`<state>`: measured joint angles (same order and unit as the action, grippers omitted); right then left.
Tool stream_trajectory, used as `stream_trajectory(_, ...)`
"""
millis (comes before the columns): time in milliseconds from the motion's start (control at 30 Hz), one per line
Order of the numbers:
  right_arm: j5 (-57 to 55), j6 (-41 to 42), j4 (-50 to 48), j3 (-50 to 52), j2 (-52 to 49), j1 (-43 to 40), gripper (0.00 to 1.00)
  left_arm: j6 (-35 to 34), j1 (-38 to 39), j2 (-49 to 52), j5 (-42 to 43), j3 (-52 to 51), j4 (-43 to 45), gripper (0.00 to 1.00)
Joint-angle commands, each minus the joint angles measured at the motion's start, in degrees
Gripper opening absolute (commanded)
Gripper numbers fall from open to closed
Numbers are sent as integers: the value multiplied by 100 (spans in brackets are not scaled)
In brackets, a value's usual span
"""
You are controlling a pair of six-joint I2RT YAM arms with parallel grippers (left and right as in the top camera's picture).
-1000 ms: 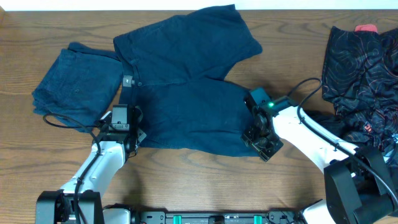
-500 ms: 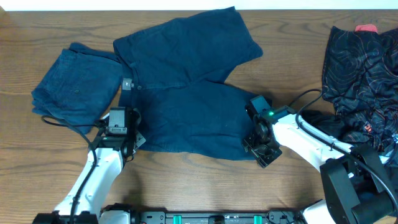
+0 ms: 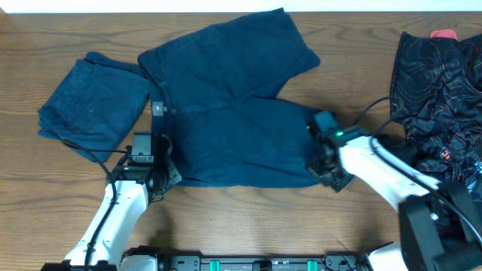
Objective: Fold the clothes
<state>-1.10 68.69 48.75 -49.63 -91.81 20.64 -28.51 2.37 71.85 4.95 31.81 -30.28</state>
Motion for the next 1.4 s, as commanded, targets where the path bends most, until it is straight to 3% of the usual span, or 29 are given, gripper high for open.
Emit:
stream_trajectory(0,-734,-1169,37,-282,555,-472,1,525,-13,-260,352,284,-302,6)
stream_trajectory(133,-883,-1941,127,-382,1281,-966,1,765,50,-651,367,516,-881,6)
stream_trajectory(433,-1091,-2389,1137,-398,2730,-1749,1,833,162,-1744,999,584,-1574,6)
stream_trajectory(667,-1097,-2723,1665,-407,3056,-1764,1,765,162,-2529,1156,721,-2601,6)
stream_trajectory(833,-1327,-3338,1475,-839,3086,-1764,1,699,162,-3158,1154,1189,-3073,6)
stream_trajectory(1033,-1145,-4763,328,-1801,2774,-1757,1,299,162,-3517,407,1432,-2317,6)
stream_trajectory(1233,-992,-5058,-1043,-2371,1816,-1757,1,-404,157,-3025,-310,1419,-1054,6)
stream_trajectory(1367,-581,-5370,-2238,-2389,1038,-1718,1,-483,157,-2243,-481,1419,-31,6)
